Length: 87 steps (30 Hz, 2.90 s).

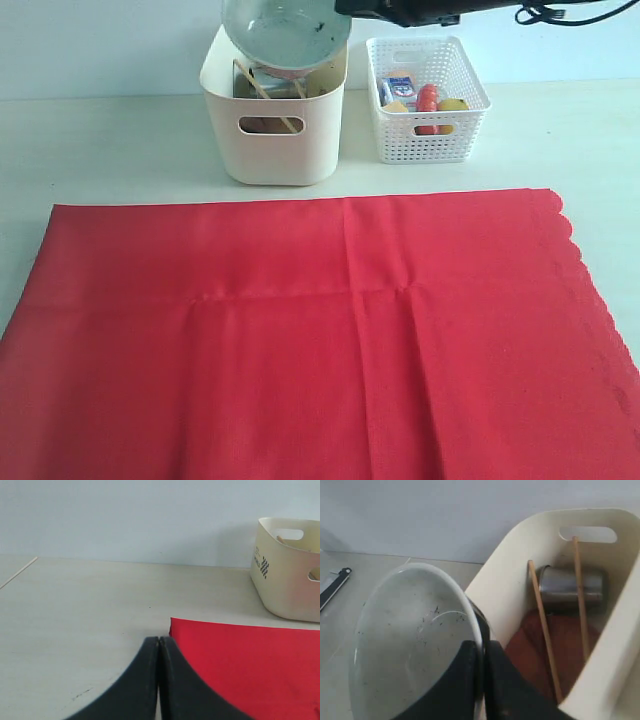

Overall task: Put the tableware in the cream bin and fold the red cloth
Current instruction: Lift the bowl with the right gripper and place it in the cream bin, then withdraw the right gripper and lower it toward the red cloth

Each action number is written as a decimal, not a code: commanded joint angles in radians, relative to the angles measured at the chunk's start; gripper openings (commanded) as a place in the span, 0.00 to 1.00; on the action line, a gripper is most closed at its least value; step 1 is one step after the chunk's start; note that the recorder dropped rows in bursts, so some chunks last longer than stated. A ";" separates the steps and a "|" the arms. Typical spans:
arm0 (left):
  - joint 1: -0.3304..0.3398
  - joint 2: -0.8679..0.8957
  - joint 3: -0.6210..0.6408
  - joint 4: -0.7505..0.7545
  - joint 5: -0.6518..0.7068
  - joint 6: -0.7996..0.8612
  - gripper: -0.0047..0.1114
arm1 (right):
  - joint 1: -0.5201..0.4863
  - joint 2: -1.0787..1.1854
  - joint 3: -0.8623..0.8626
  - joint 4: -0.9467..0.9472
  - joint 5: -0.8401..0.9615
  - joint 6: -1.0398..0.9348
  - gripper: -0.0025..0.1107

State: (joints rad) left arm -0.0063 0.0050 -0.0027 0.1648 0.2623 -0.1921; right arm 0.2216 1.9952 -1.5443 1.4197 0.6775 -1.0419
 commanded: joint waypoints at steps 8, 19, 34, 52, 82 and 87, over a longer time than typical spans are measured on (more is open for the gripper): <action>-0.008 -0.005 0.003 0.003 -0.006 0.001 0.06 | 0.023 0.167 -0.198 0.017 0.005 0.049 0.02; -0.008 -0.005 0.003 0.003 -0.006 0.001 0.06 | 0.023 0.184 -0.200 0.017 -0.005 0.051 0.07; -0.008 -0.005 0.003 0.003 -0.006 0.001 0.06 | 0.021 0.176 -0.200 0.015 0.030 0.047 0.50; -0.008 -0.005 0.003 0.003 -0.006 0.001 0.06 | -0.031 -0.131 -0.121 -0.838 0.121 0.527 0.02; -0.004 0.226 -0.191 -0.097 -0.137 -0.422 0.04 | -0.023 -0.397 0.752 -0.603 -0.104 0.226 0.02; -0.004 0.411 -0.230 -0.097 -0.100 -0.420 0.04 | 0.005 -0.336 0.752 -0.580 -0.074 0.158 0.02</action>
State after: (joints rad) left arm -0.0063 0.3200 -0.2094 0.0711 0.1357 -0.6060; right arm 0.2015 1.6296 -0.7969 0.8183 0.5963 -0.8317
